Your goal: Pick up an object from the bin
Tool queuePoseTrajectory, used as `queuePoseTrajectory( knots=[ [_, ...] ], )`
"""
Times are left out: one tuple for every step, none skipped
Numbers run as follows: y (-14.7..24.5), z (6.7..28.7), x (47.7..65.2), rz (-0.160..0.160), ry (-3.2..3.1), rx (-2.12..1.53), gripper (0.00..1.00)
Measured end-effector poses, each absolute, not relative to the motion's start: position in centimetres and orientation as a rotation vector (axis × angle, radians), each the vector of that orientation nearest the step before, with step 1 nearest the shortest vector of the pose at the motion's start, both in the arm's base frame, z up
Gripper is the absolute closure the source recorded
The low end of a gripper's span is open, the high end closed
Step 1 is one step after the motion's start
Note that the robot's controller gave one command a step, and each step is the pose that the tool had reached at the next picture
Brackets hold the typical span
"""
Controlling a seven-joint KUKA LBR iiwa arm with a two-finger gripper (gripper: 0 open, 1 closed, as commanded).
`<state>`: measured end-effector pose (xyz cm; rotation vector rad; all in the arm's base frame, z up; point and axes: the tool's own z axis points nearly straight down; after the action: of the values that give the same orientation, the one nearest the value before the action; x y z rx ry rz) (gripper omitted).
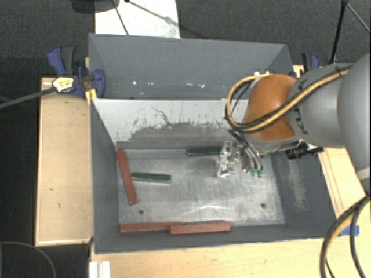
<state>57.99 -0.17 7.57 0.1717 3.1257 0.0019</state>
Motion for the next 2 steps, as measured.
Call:
queuePoseTrajectory(
  knots=[
    [-0.2,7.46,57.76,0.0,3.134,0.169,0.0],
    [-0.2,7.46,57.77,0.0,3.134,0.168,0.0]
  ],
)
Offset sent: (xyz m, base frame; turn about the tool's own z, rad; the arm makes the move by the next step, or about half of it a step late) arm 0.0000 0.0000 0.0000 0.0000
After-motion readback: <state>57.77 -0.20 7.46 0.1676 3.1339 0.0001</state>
